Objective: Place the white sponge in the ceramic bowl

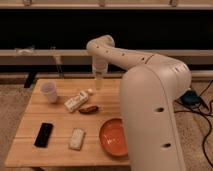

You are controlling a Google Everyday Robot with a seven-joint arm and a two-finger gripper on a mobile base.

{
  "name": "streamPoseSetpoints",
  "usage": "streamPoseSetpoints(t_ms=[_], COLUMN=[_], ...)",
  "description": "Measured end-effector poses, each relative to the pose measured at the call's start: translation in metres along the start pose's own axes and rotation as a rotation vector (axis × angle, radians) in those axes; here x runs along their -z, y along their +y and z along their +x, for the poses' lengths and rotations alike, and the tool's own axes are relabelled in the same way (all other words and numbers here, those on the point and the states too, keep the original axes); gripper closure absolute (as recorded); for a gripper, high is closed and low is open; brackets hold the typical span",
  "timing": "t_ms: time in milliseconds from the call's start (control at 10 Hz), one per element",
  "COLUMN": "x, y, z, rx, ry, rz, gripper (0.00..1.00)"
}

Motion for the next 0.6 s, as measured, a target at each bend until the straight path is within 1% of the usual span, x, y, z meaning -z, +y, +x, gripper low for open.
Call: streamPoseSetpoints(t_ms=[200, 300, 500, 600], x=[0.0, 0.002, 0.01, 0.014], y=[0.002, 0.009, 0.036, 0.062], z=[-0.001, -0.004, -0.014, -0.02], rx=[0.009, 0.025, 0.04, 0.038], ry=[0.004, 0.003, -0.024, -0.041], rz=[-0.003, -0.008, -0.009, -0.017], gripper=[0.32, 0.32, 0.32, 0.32])
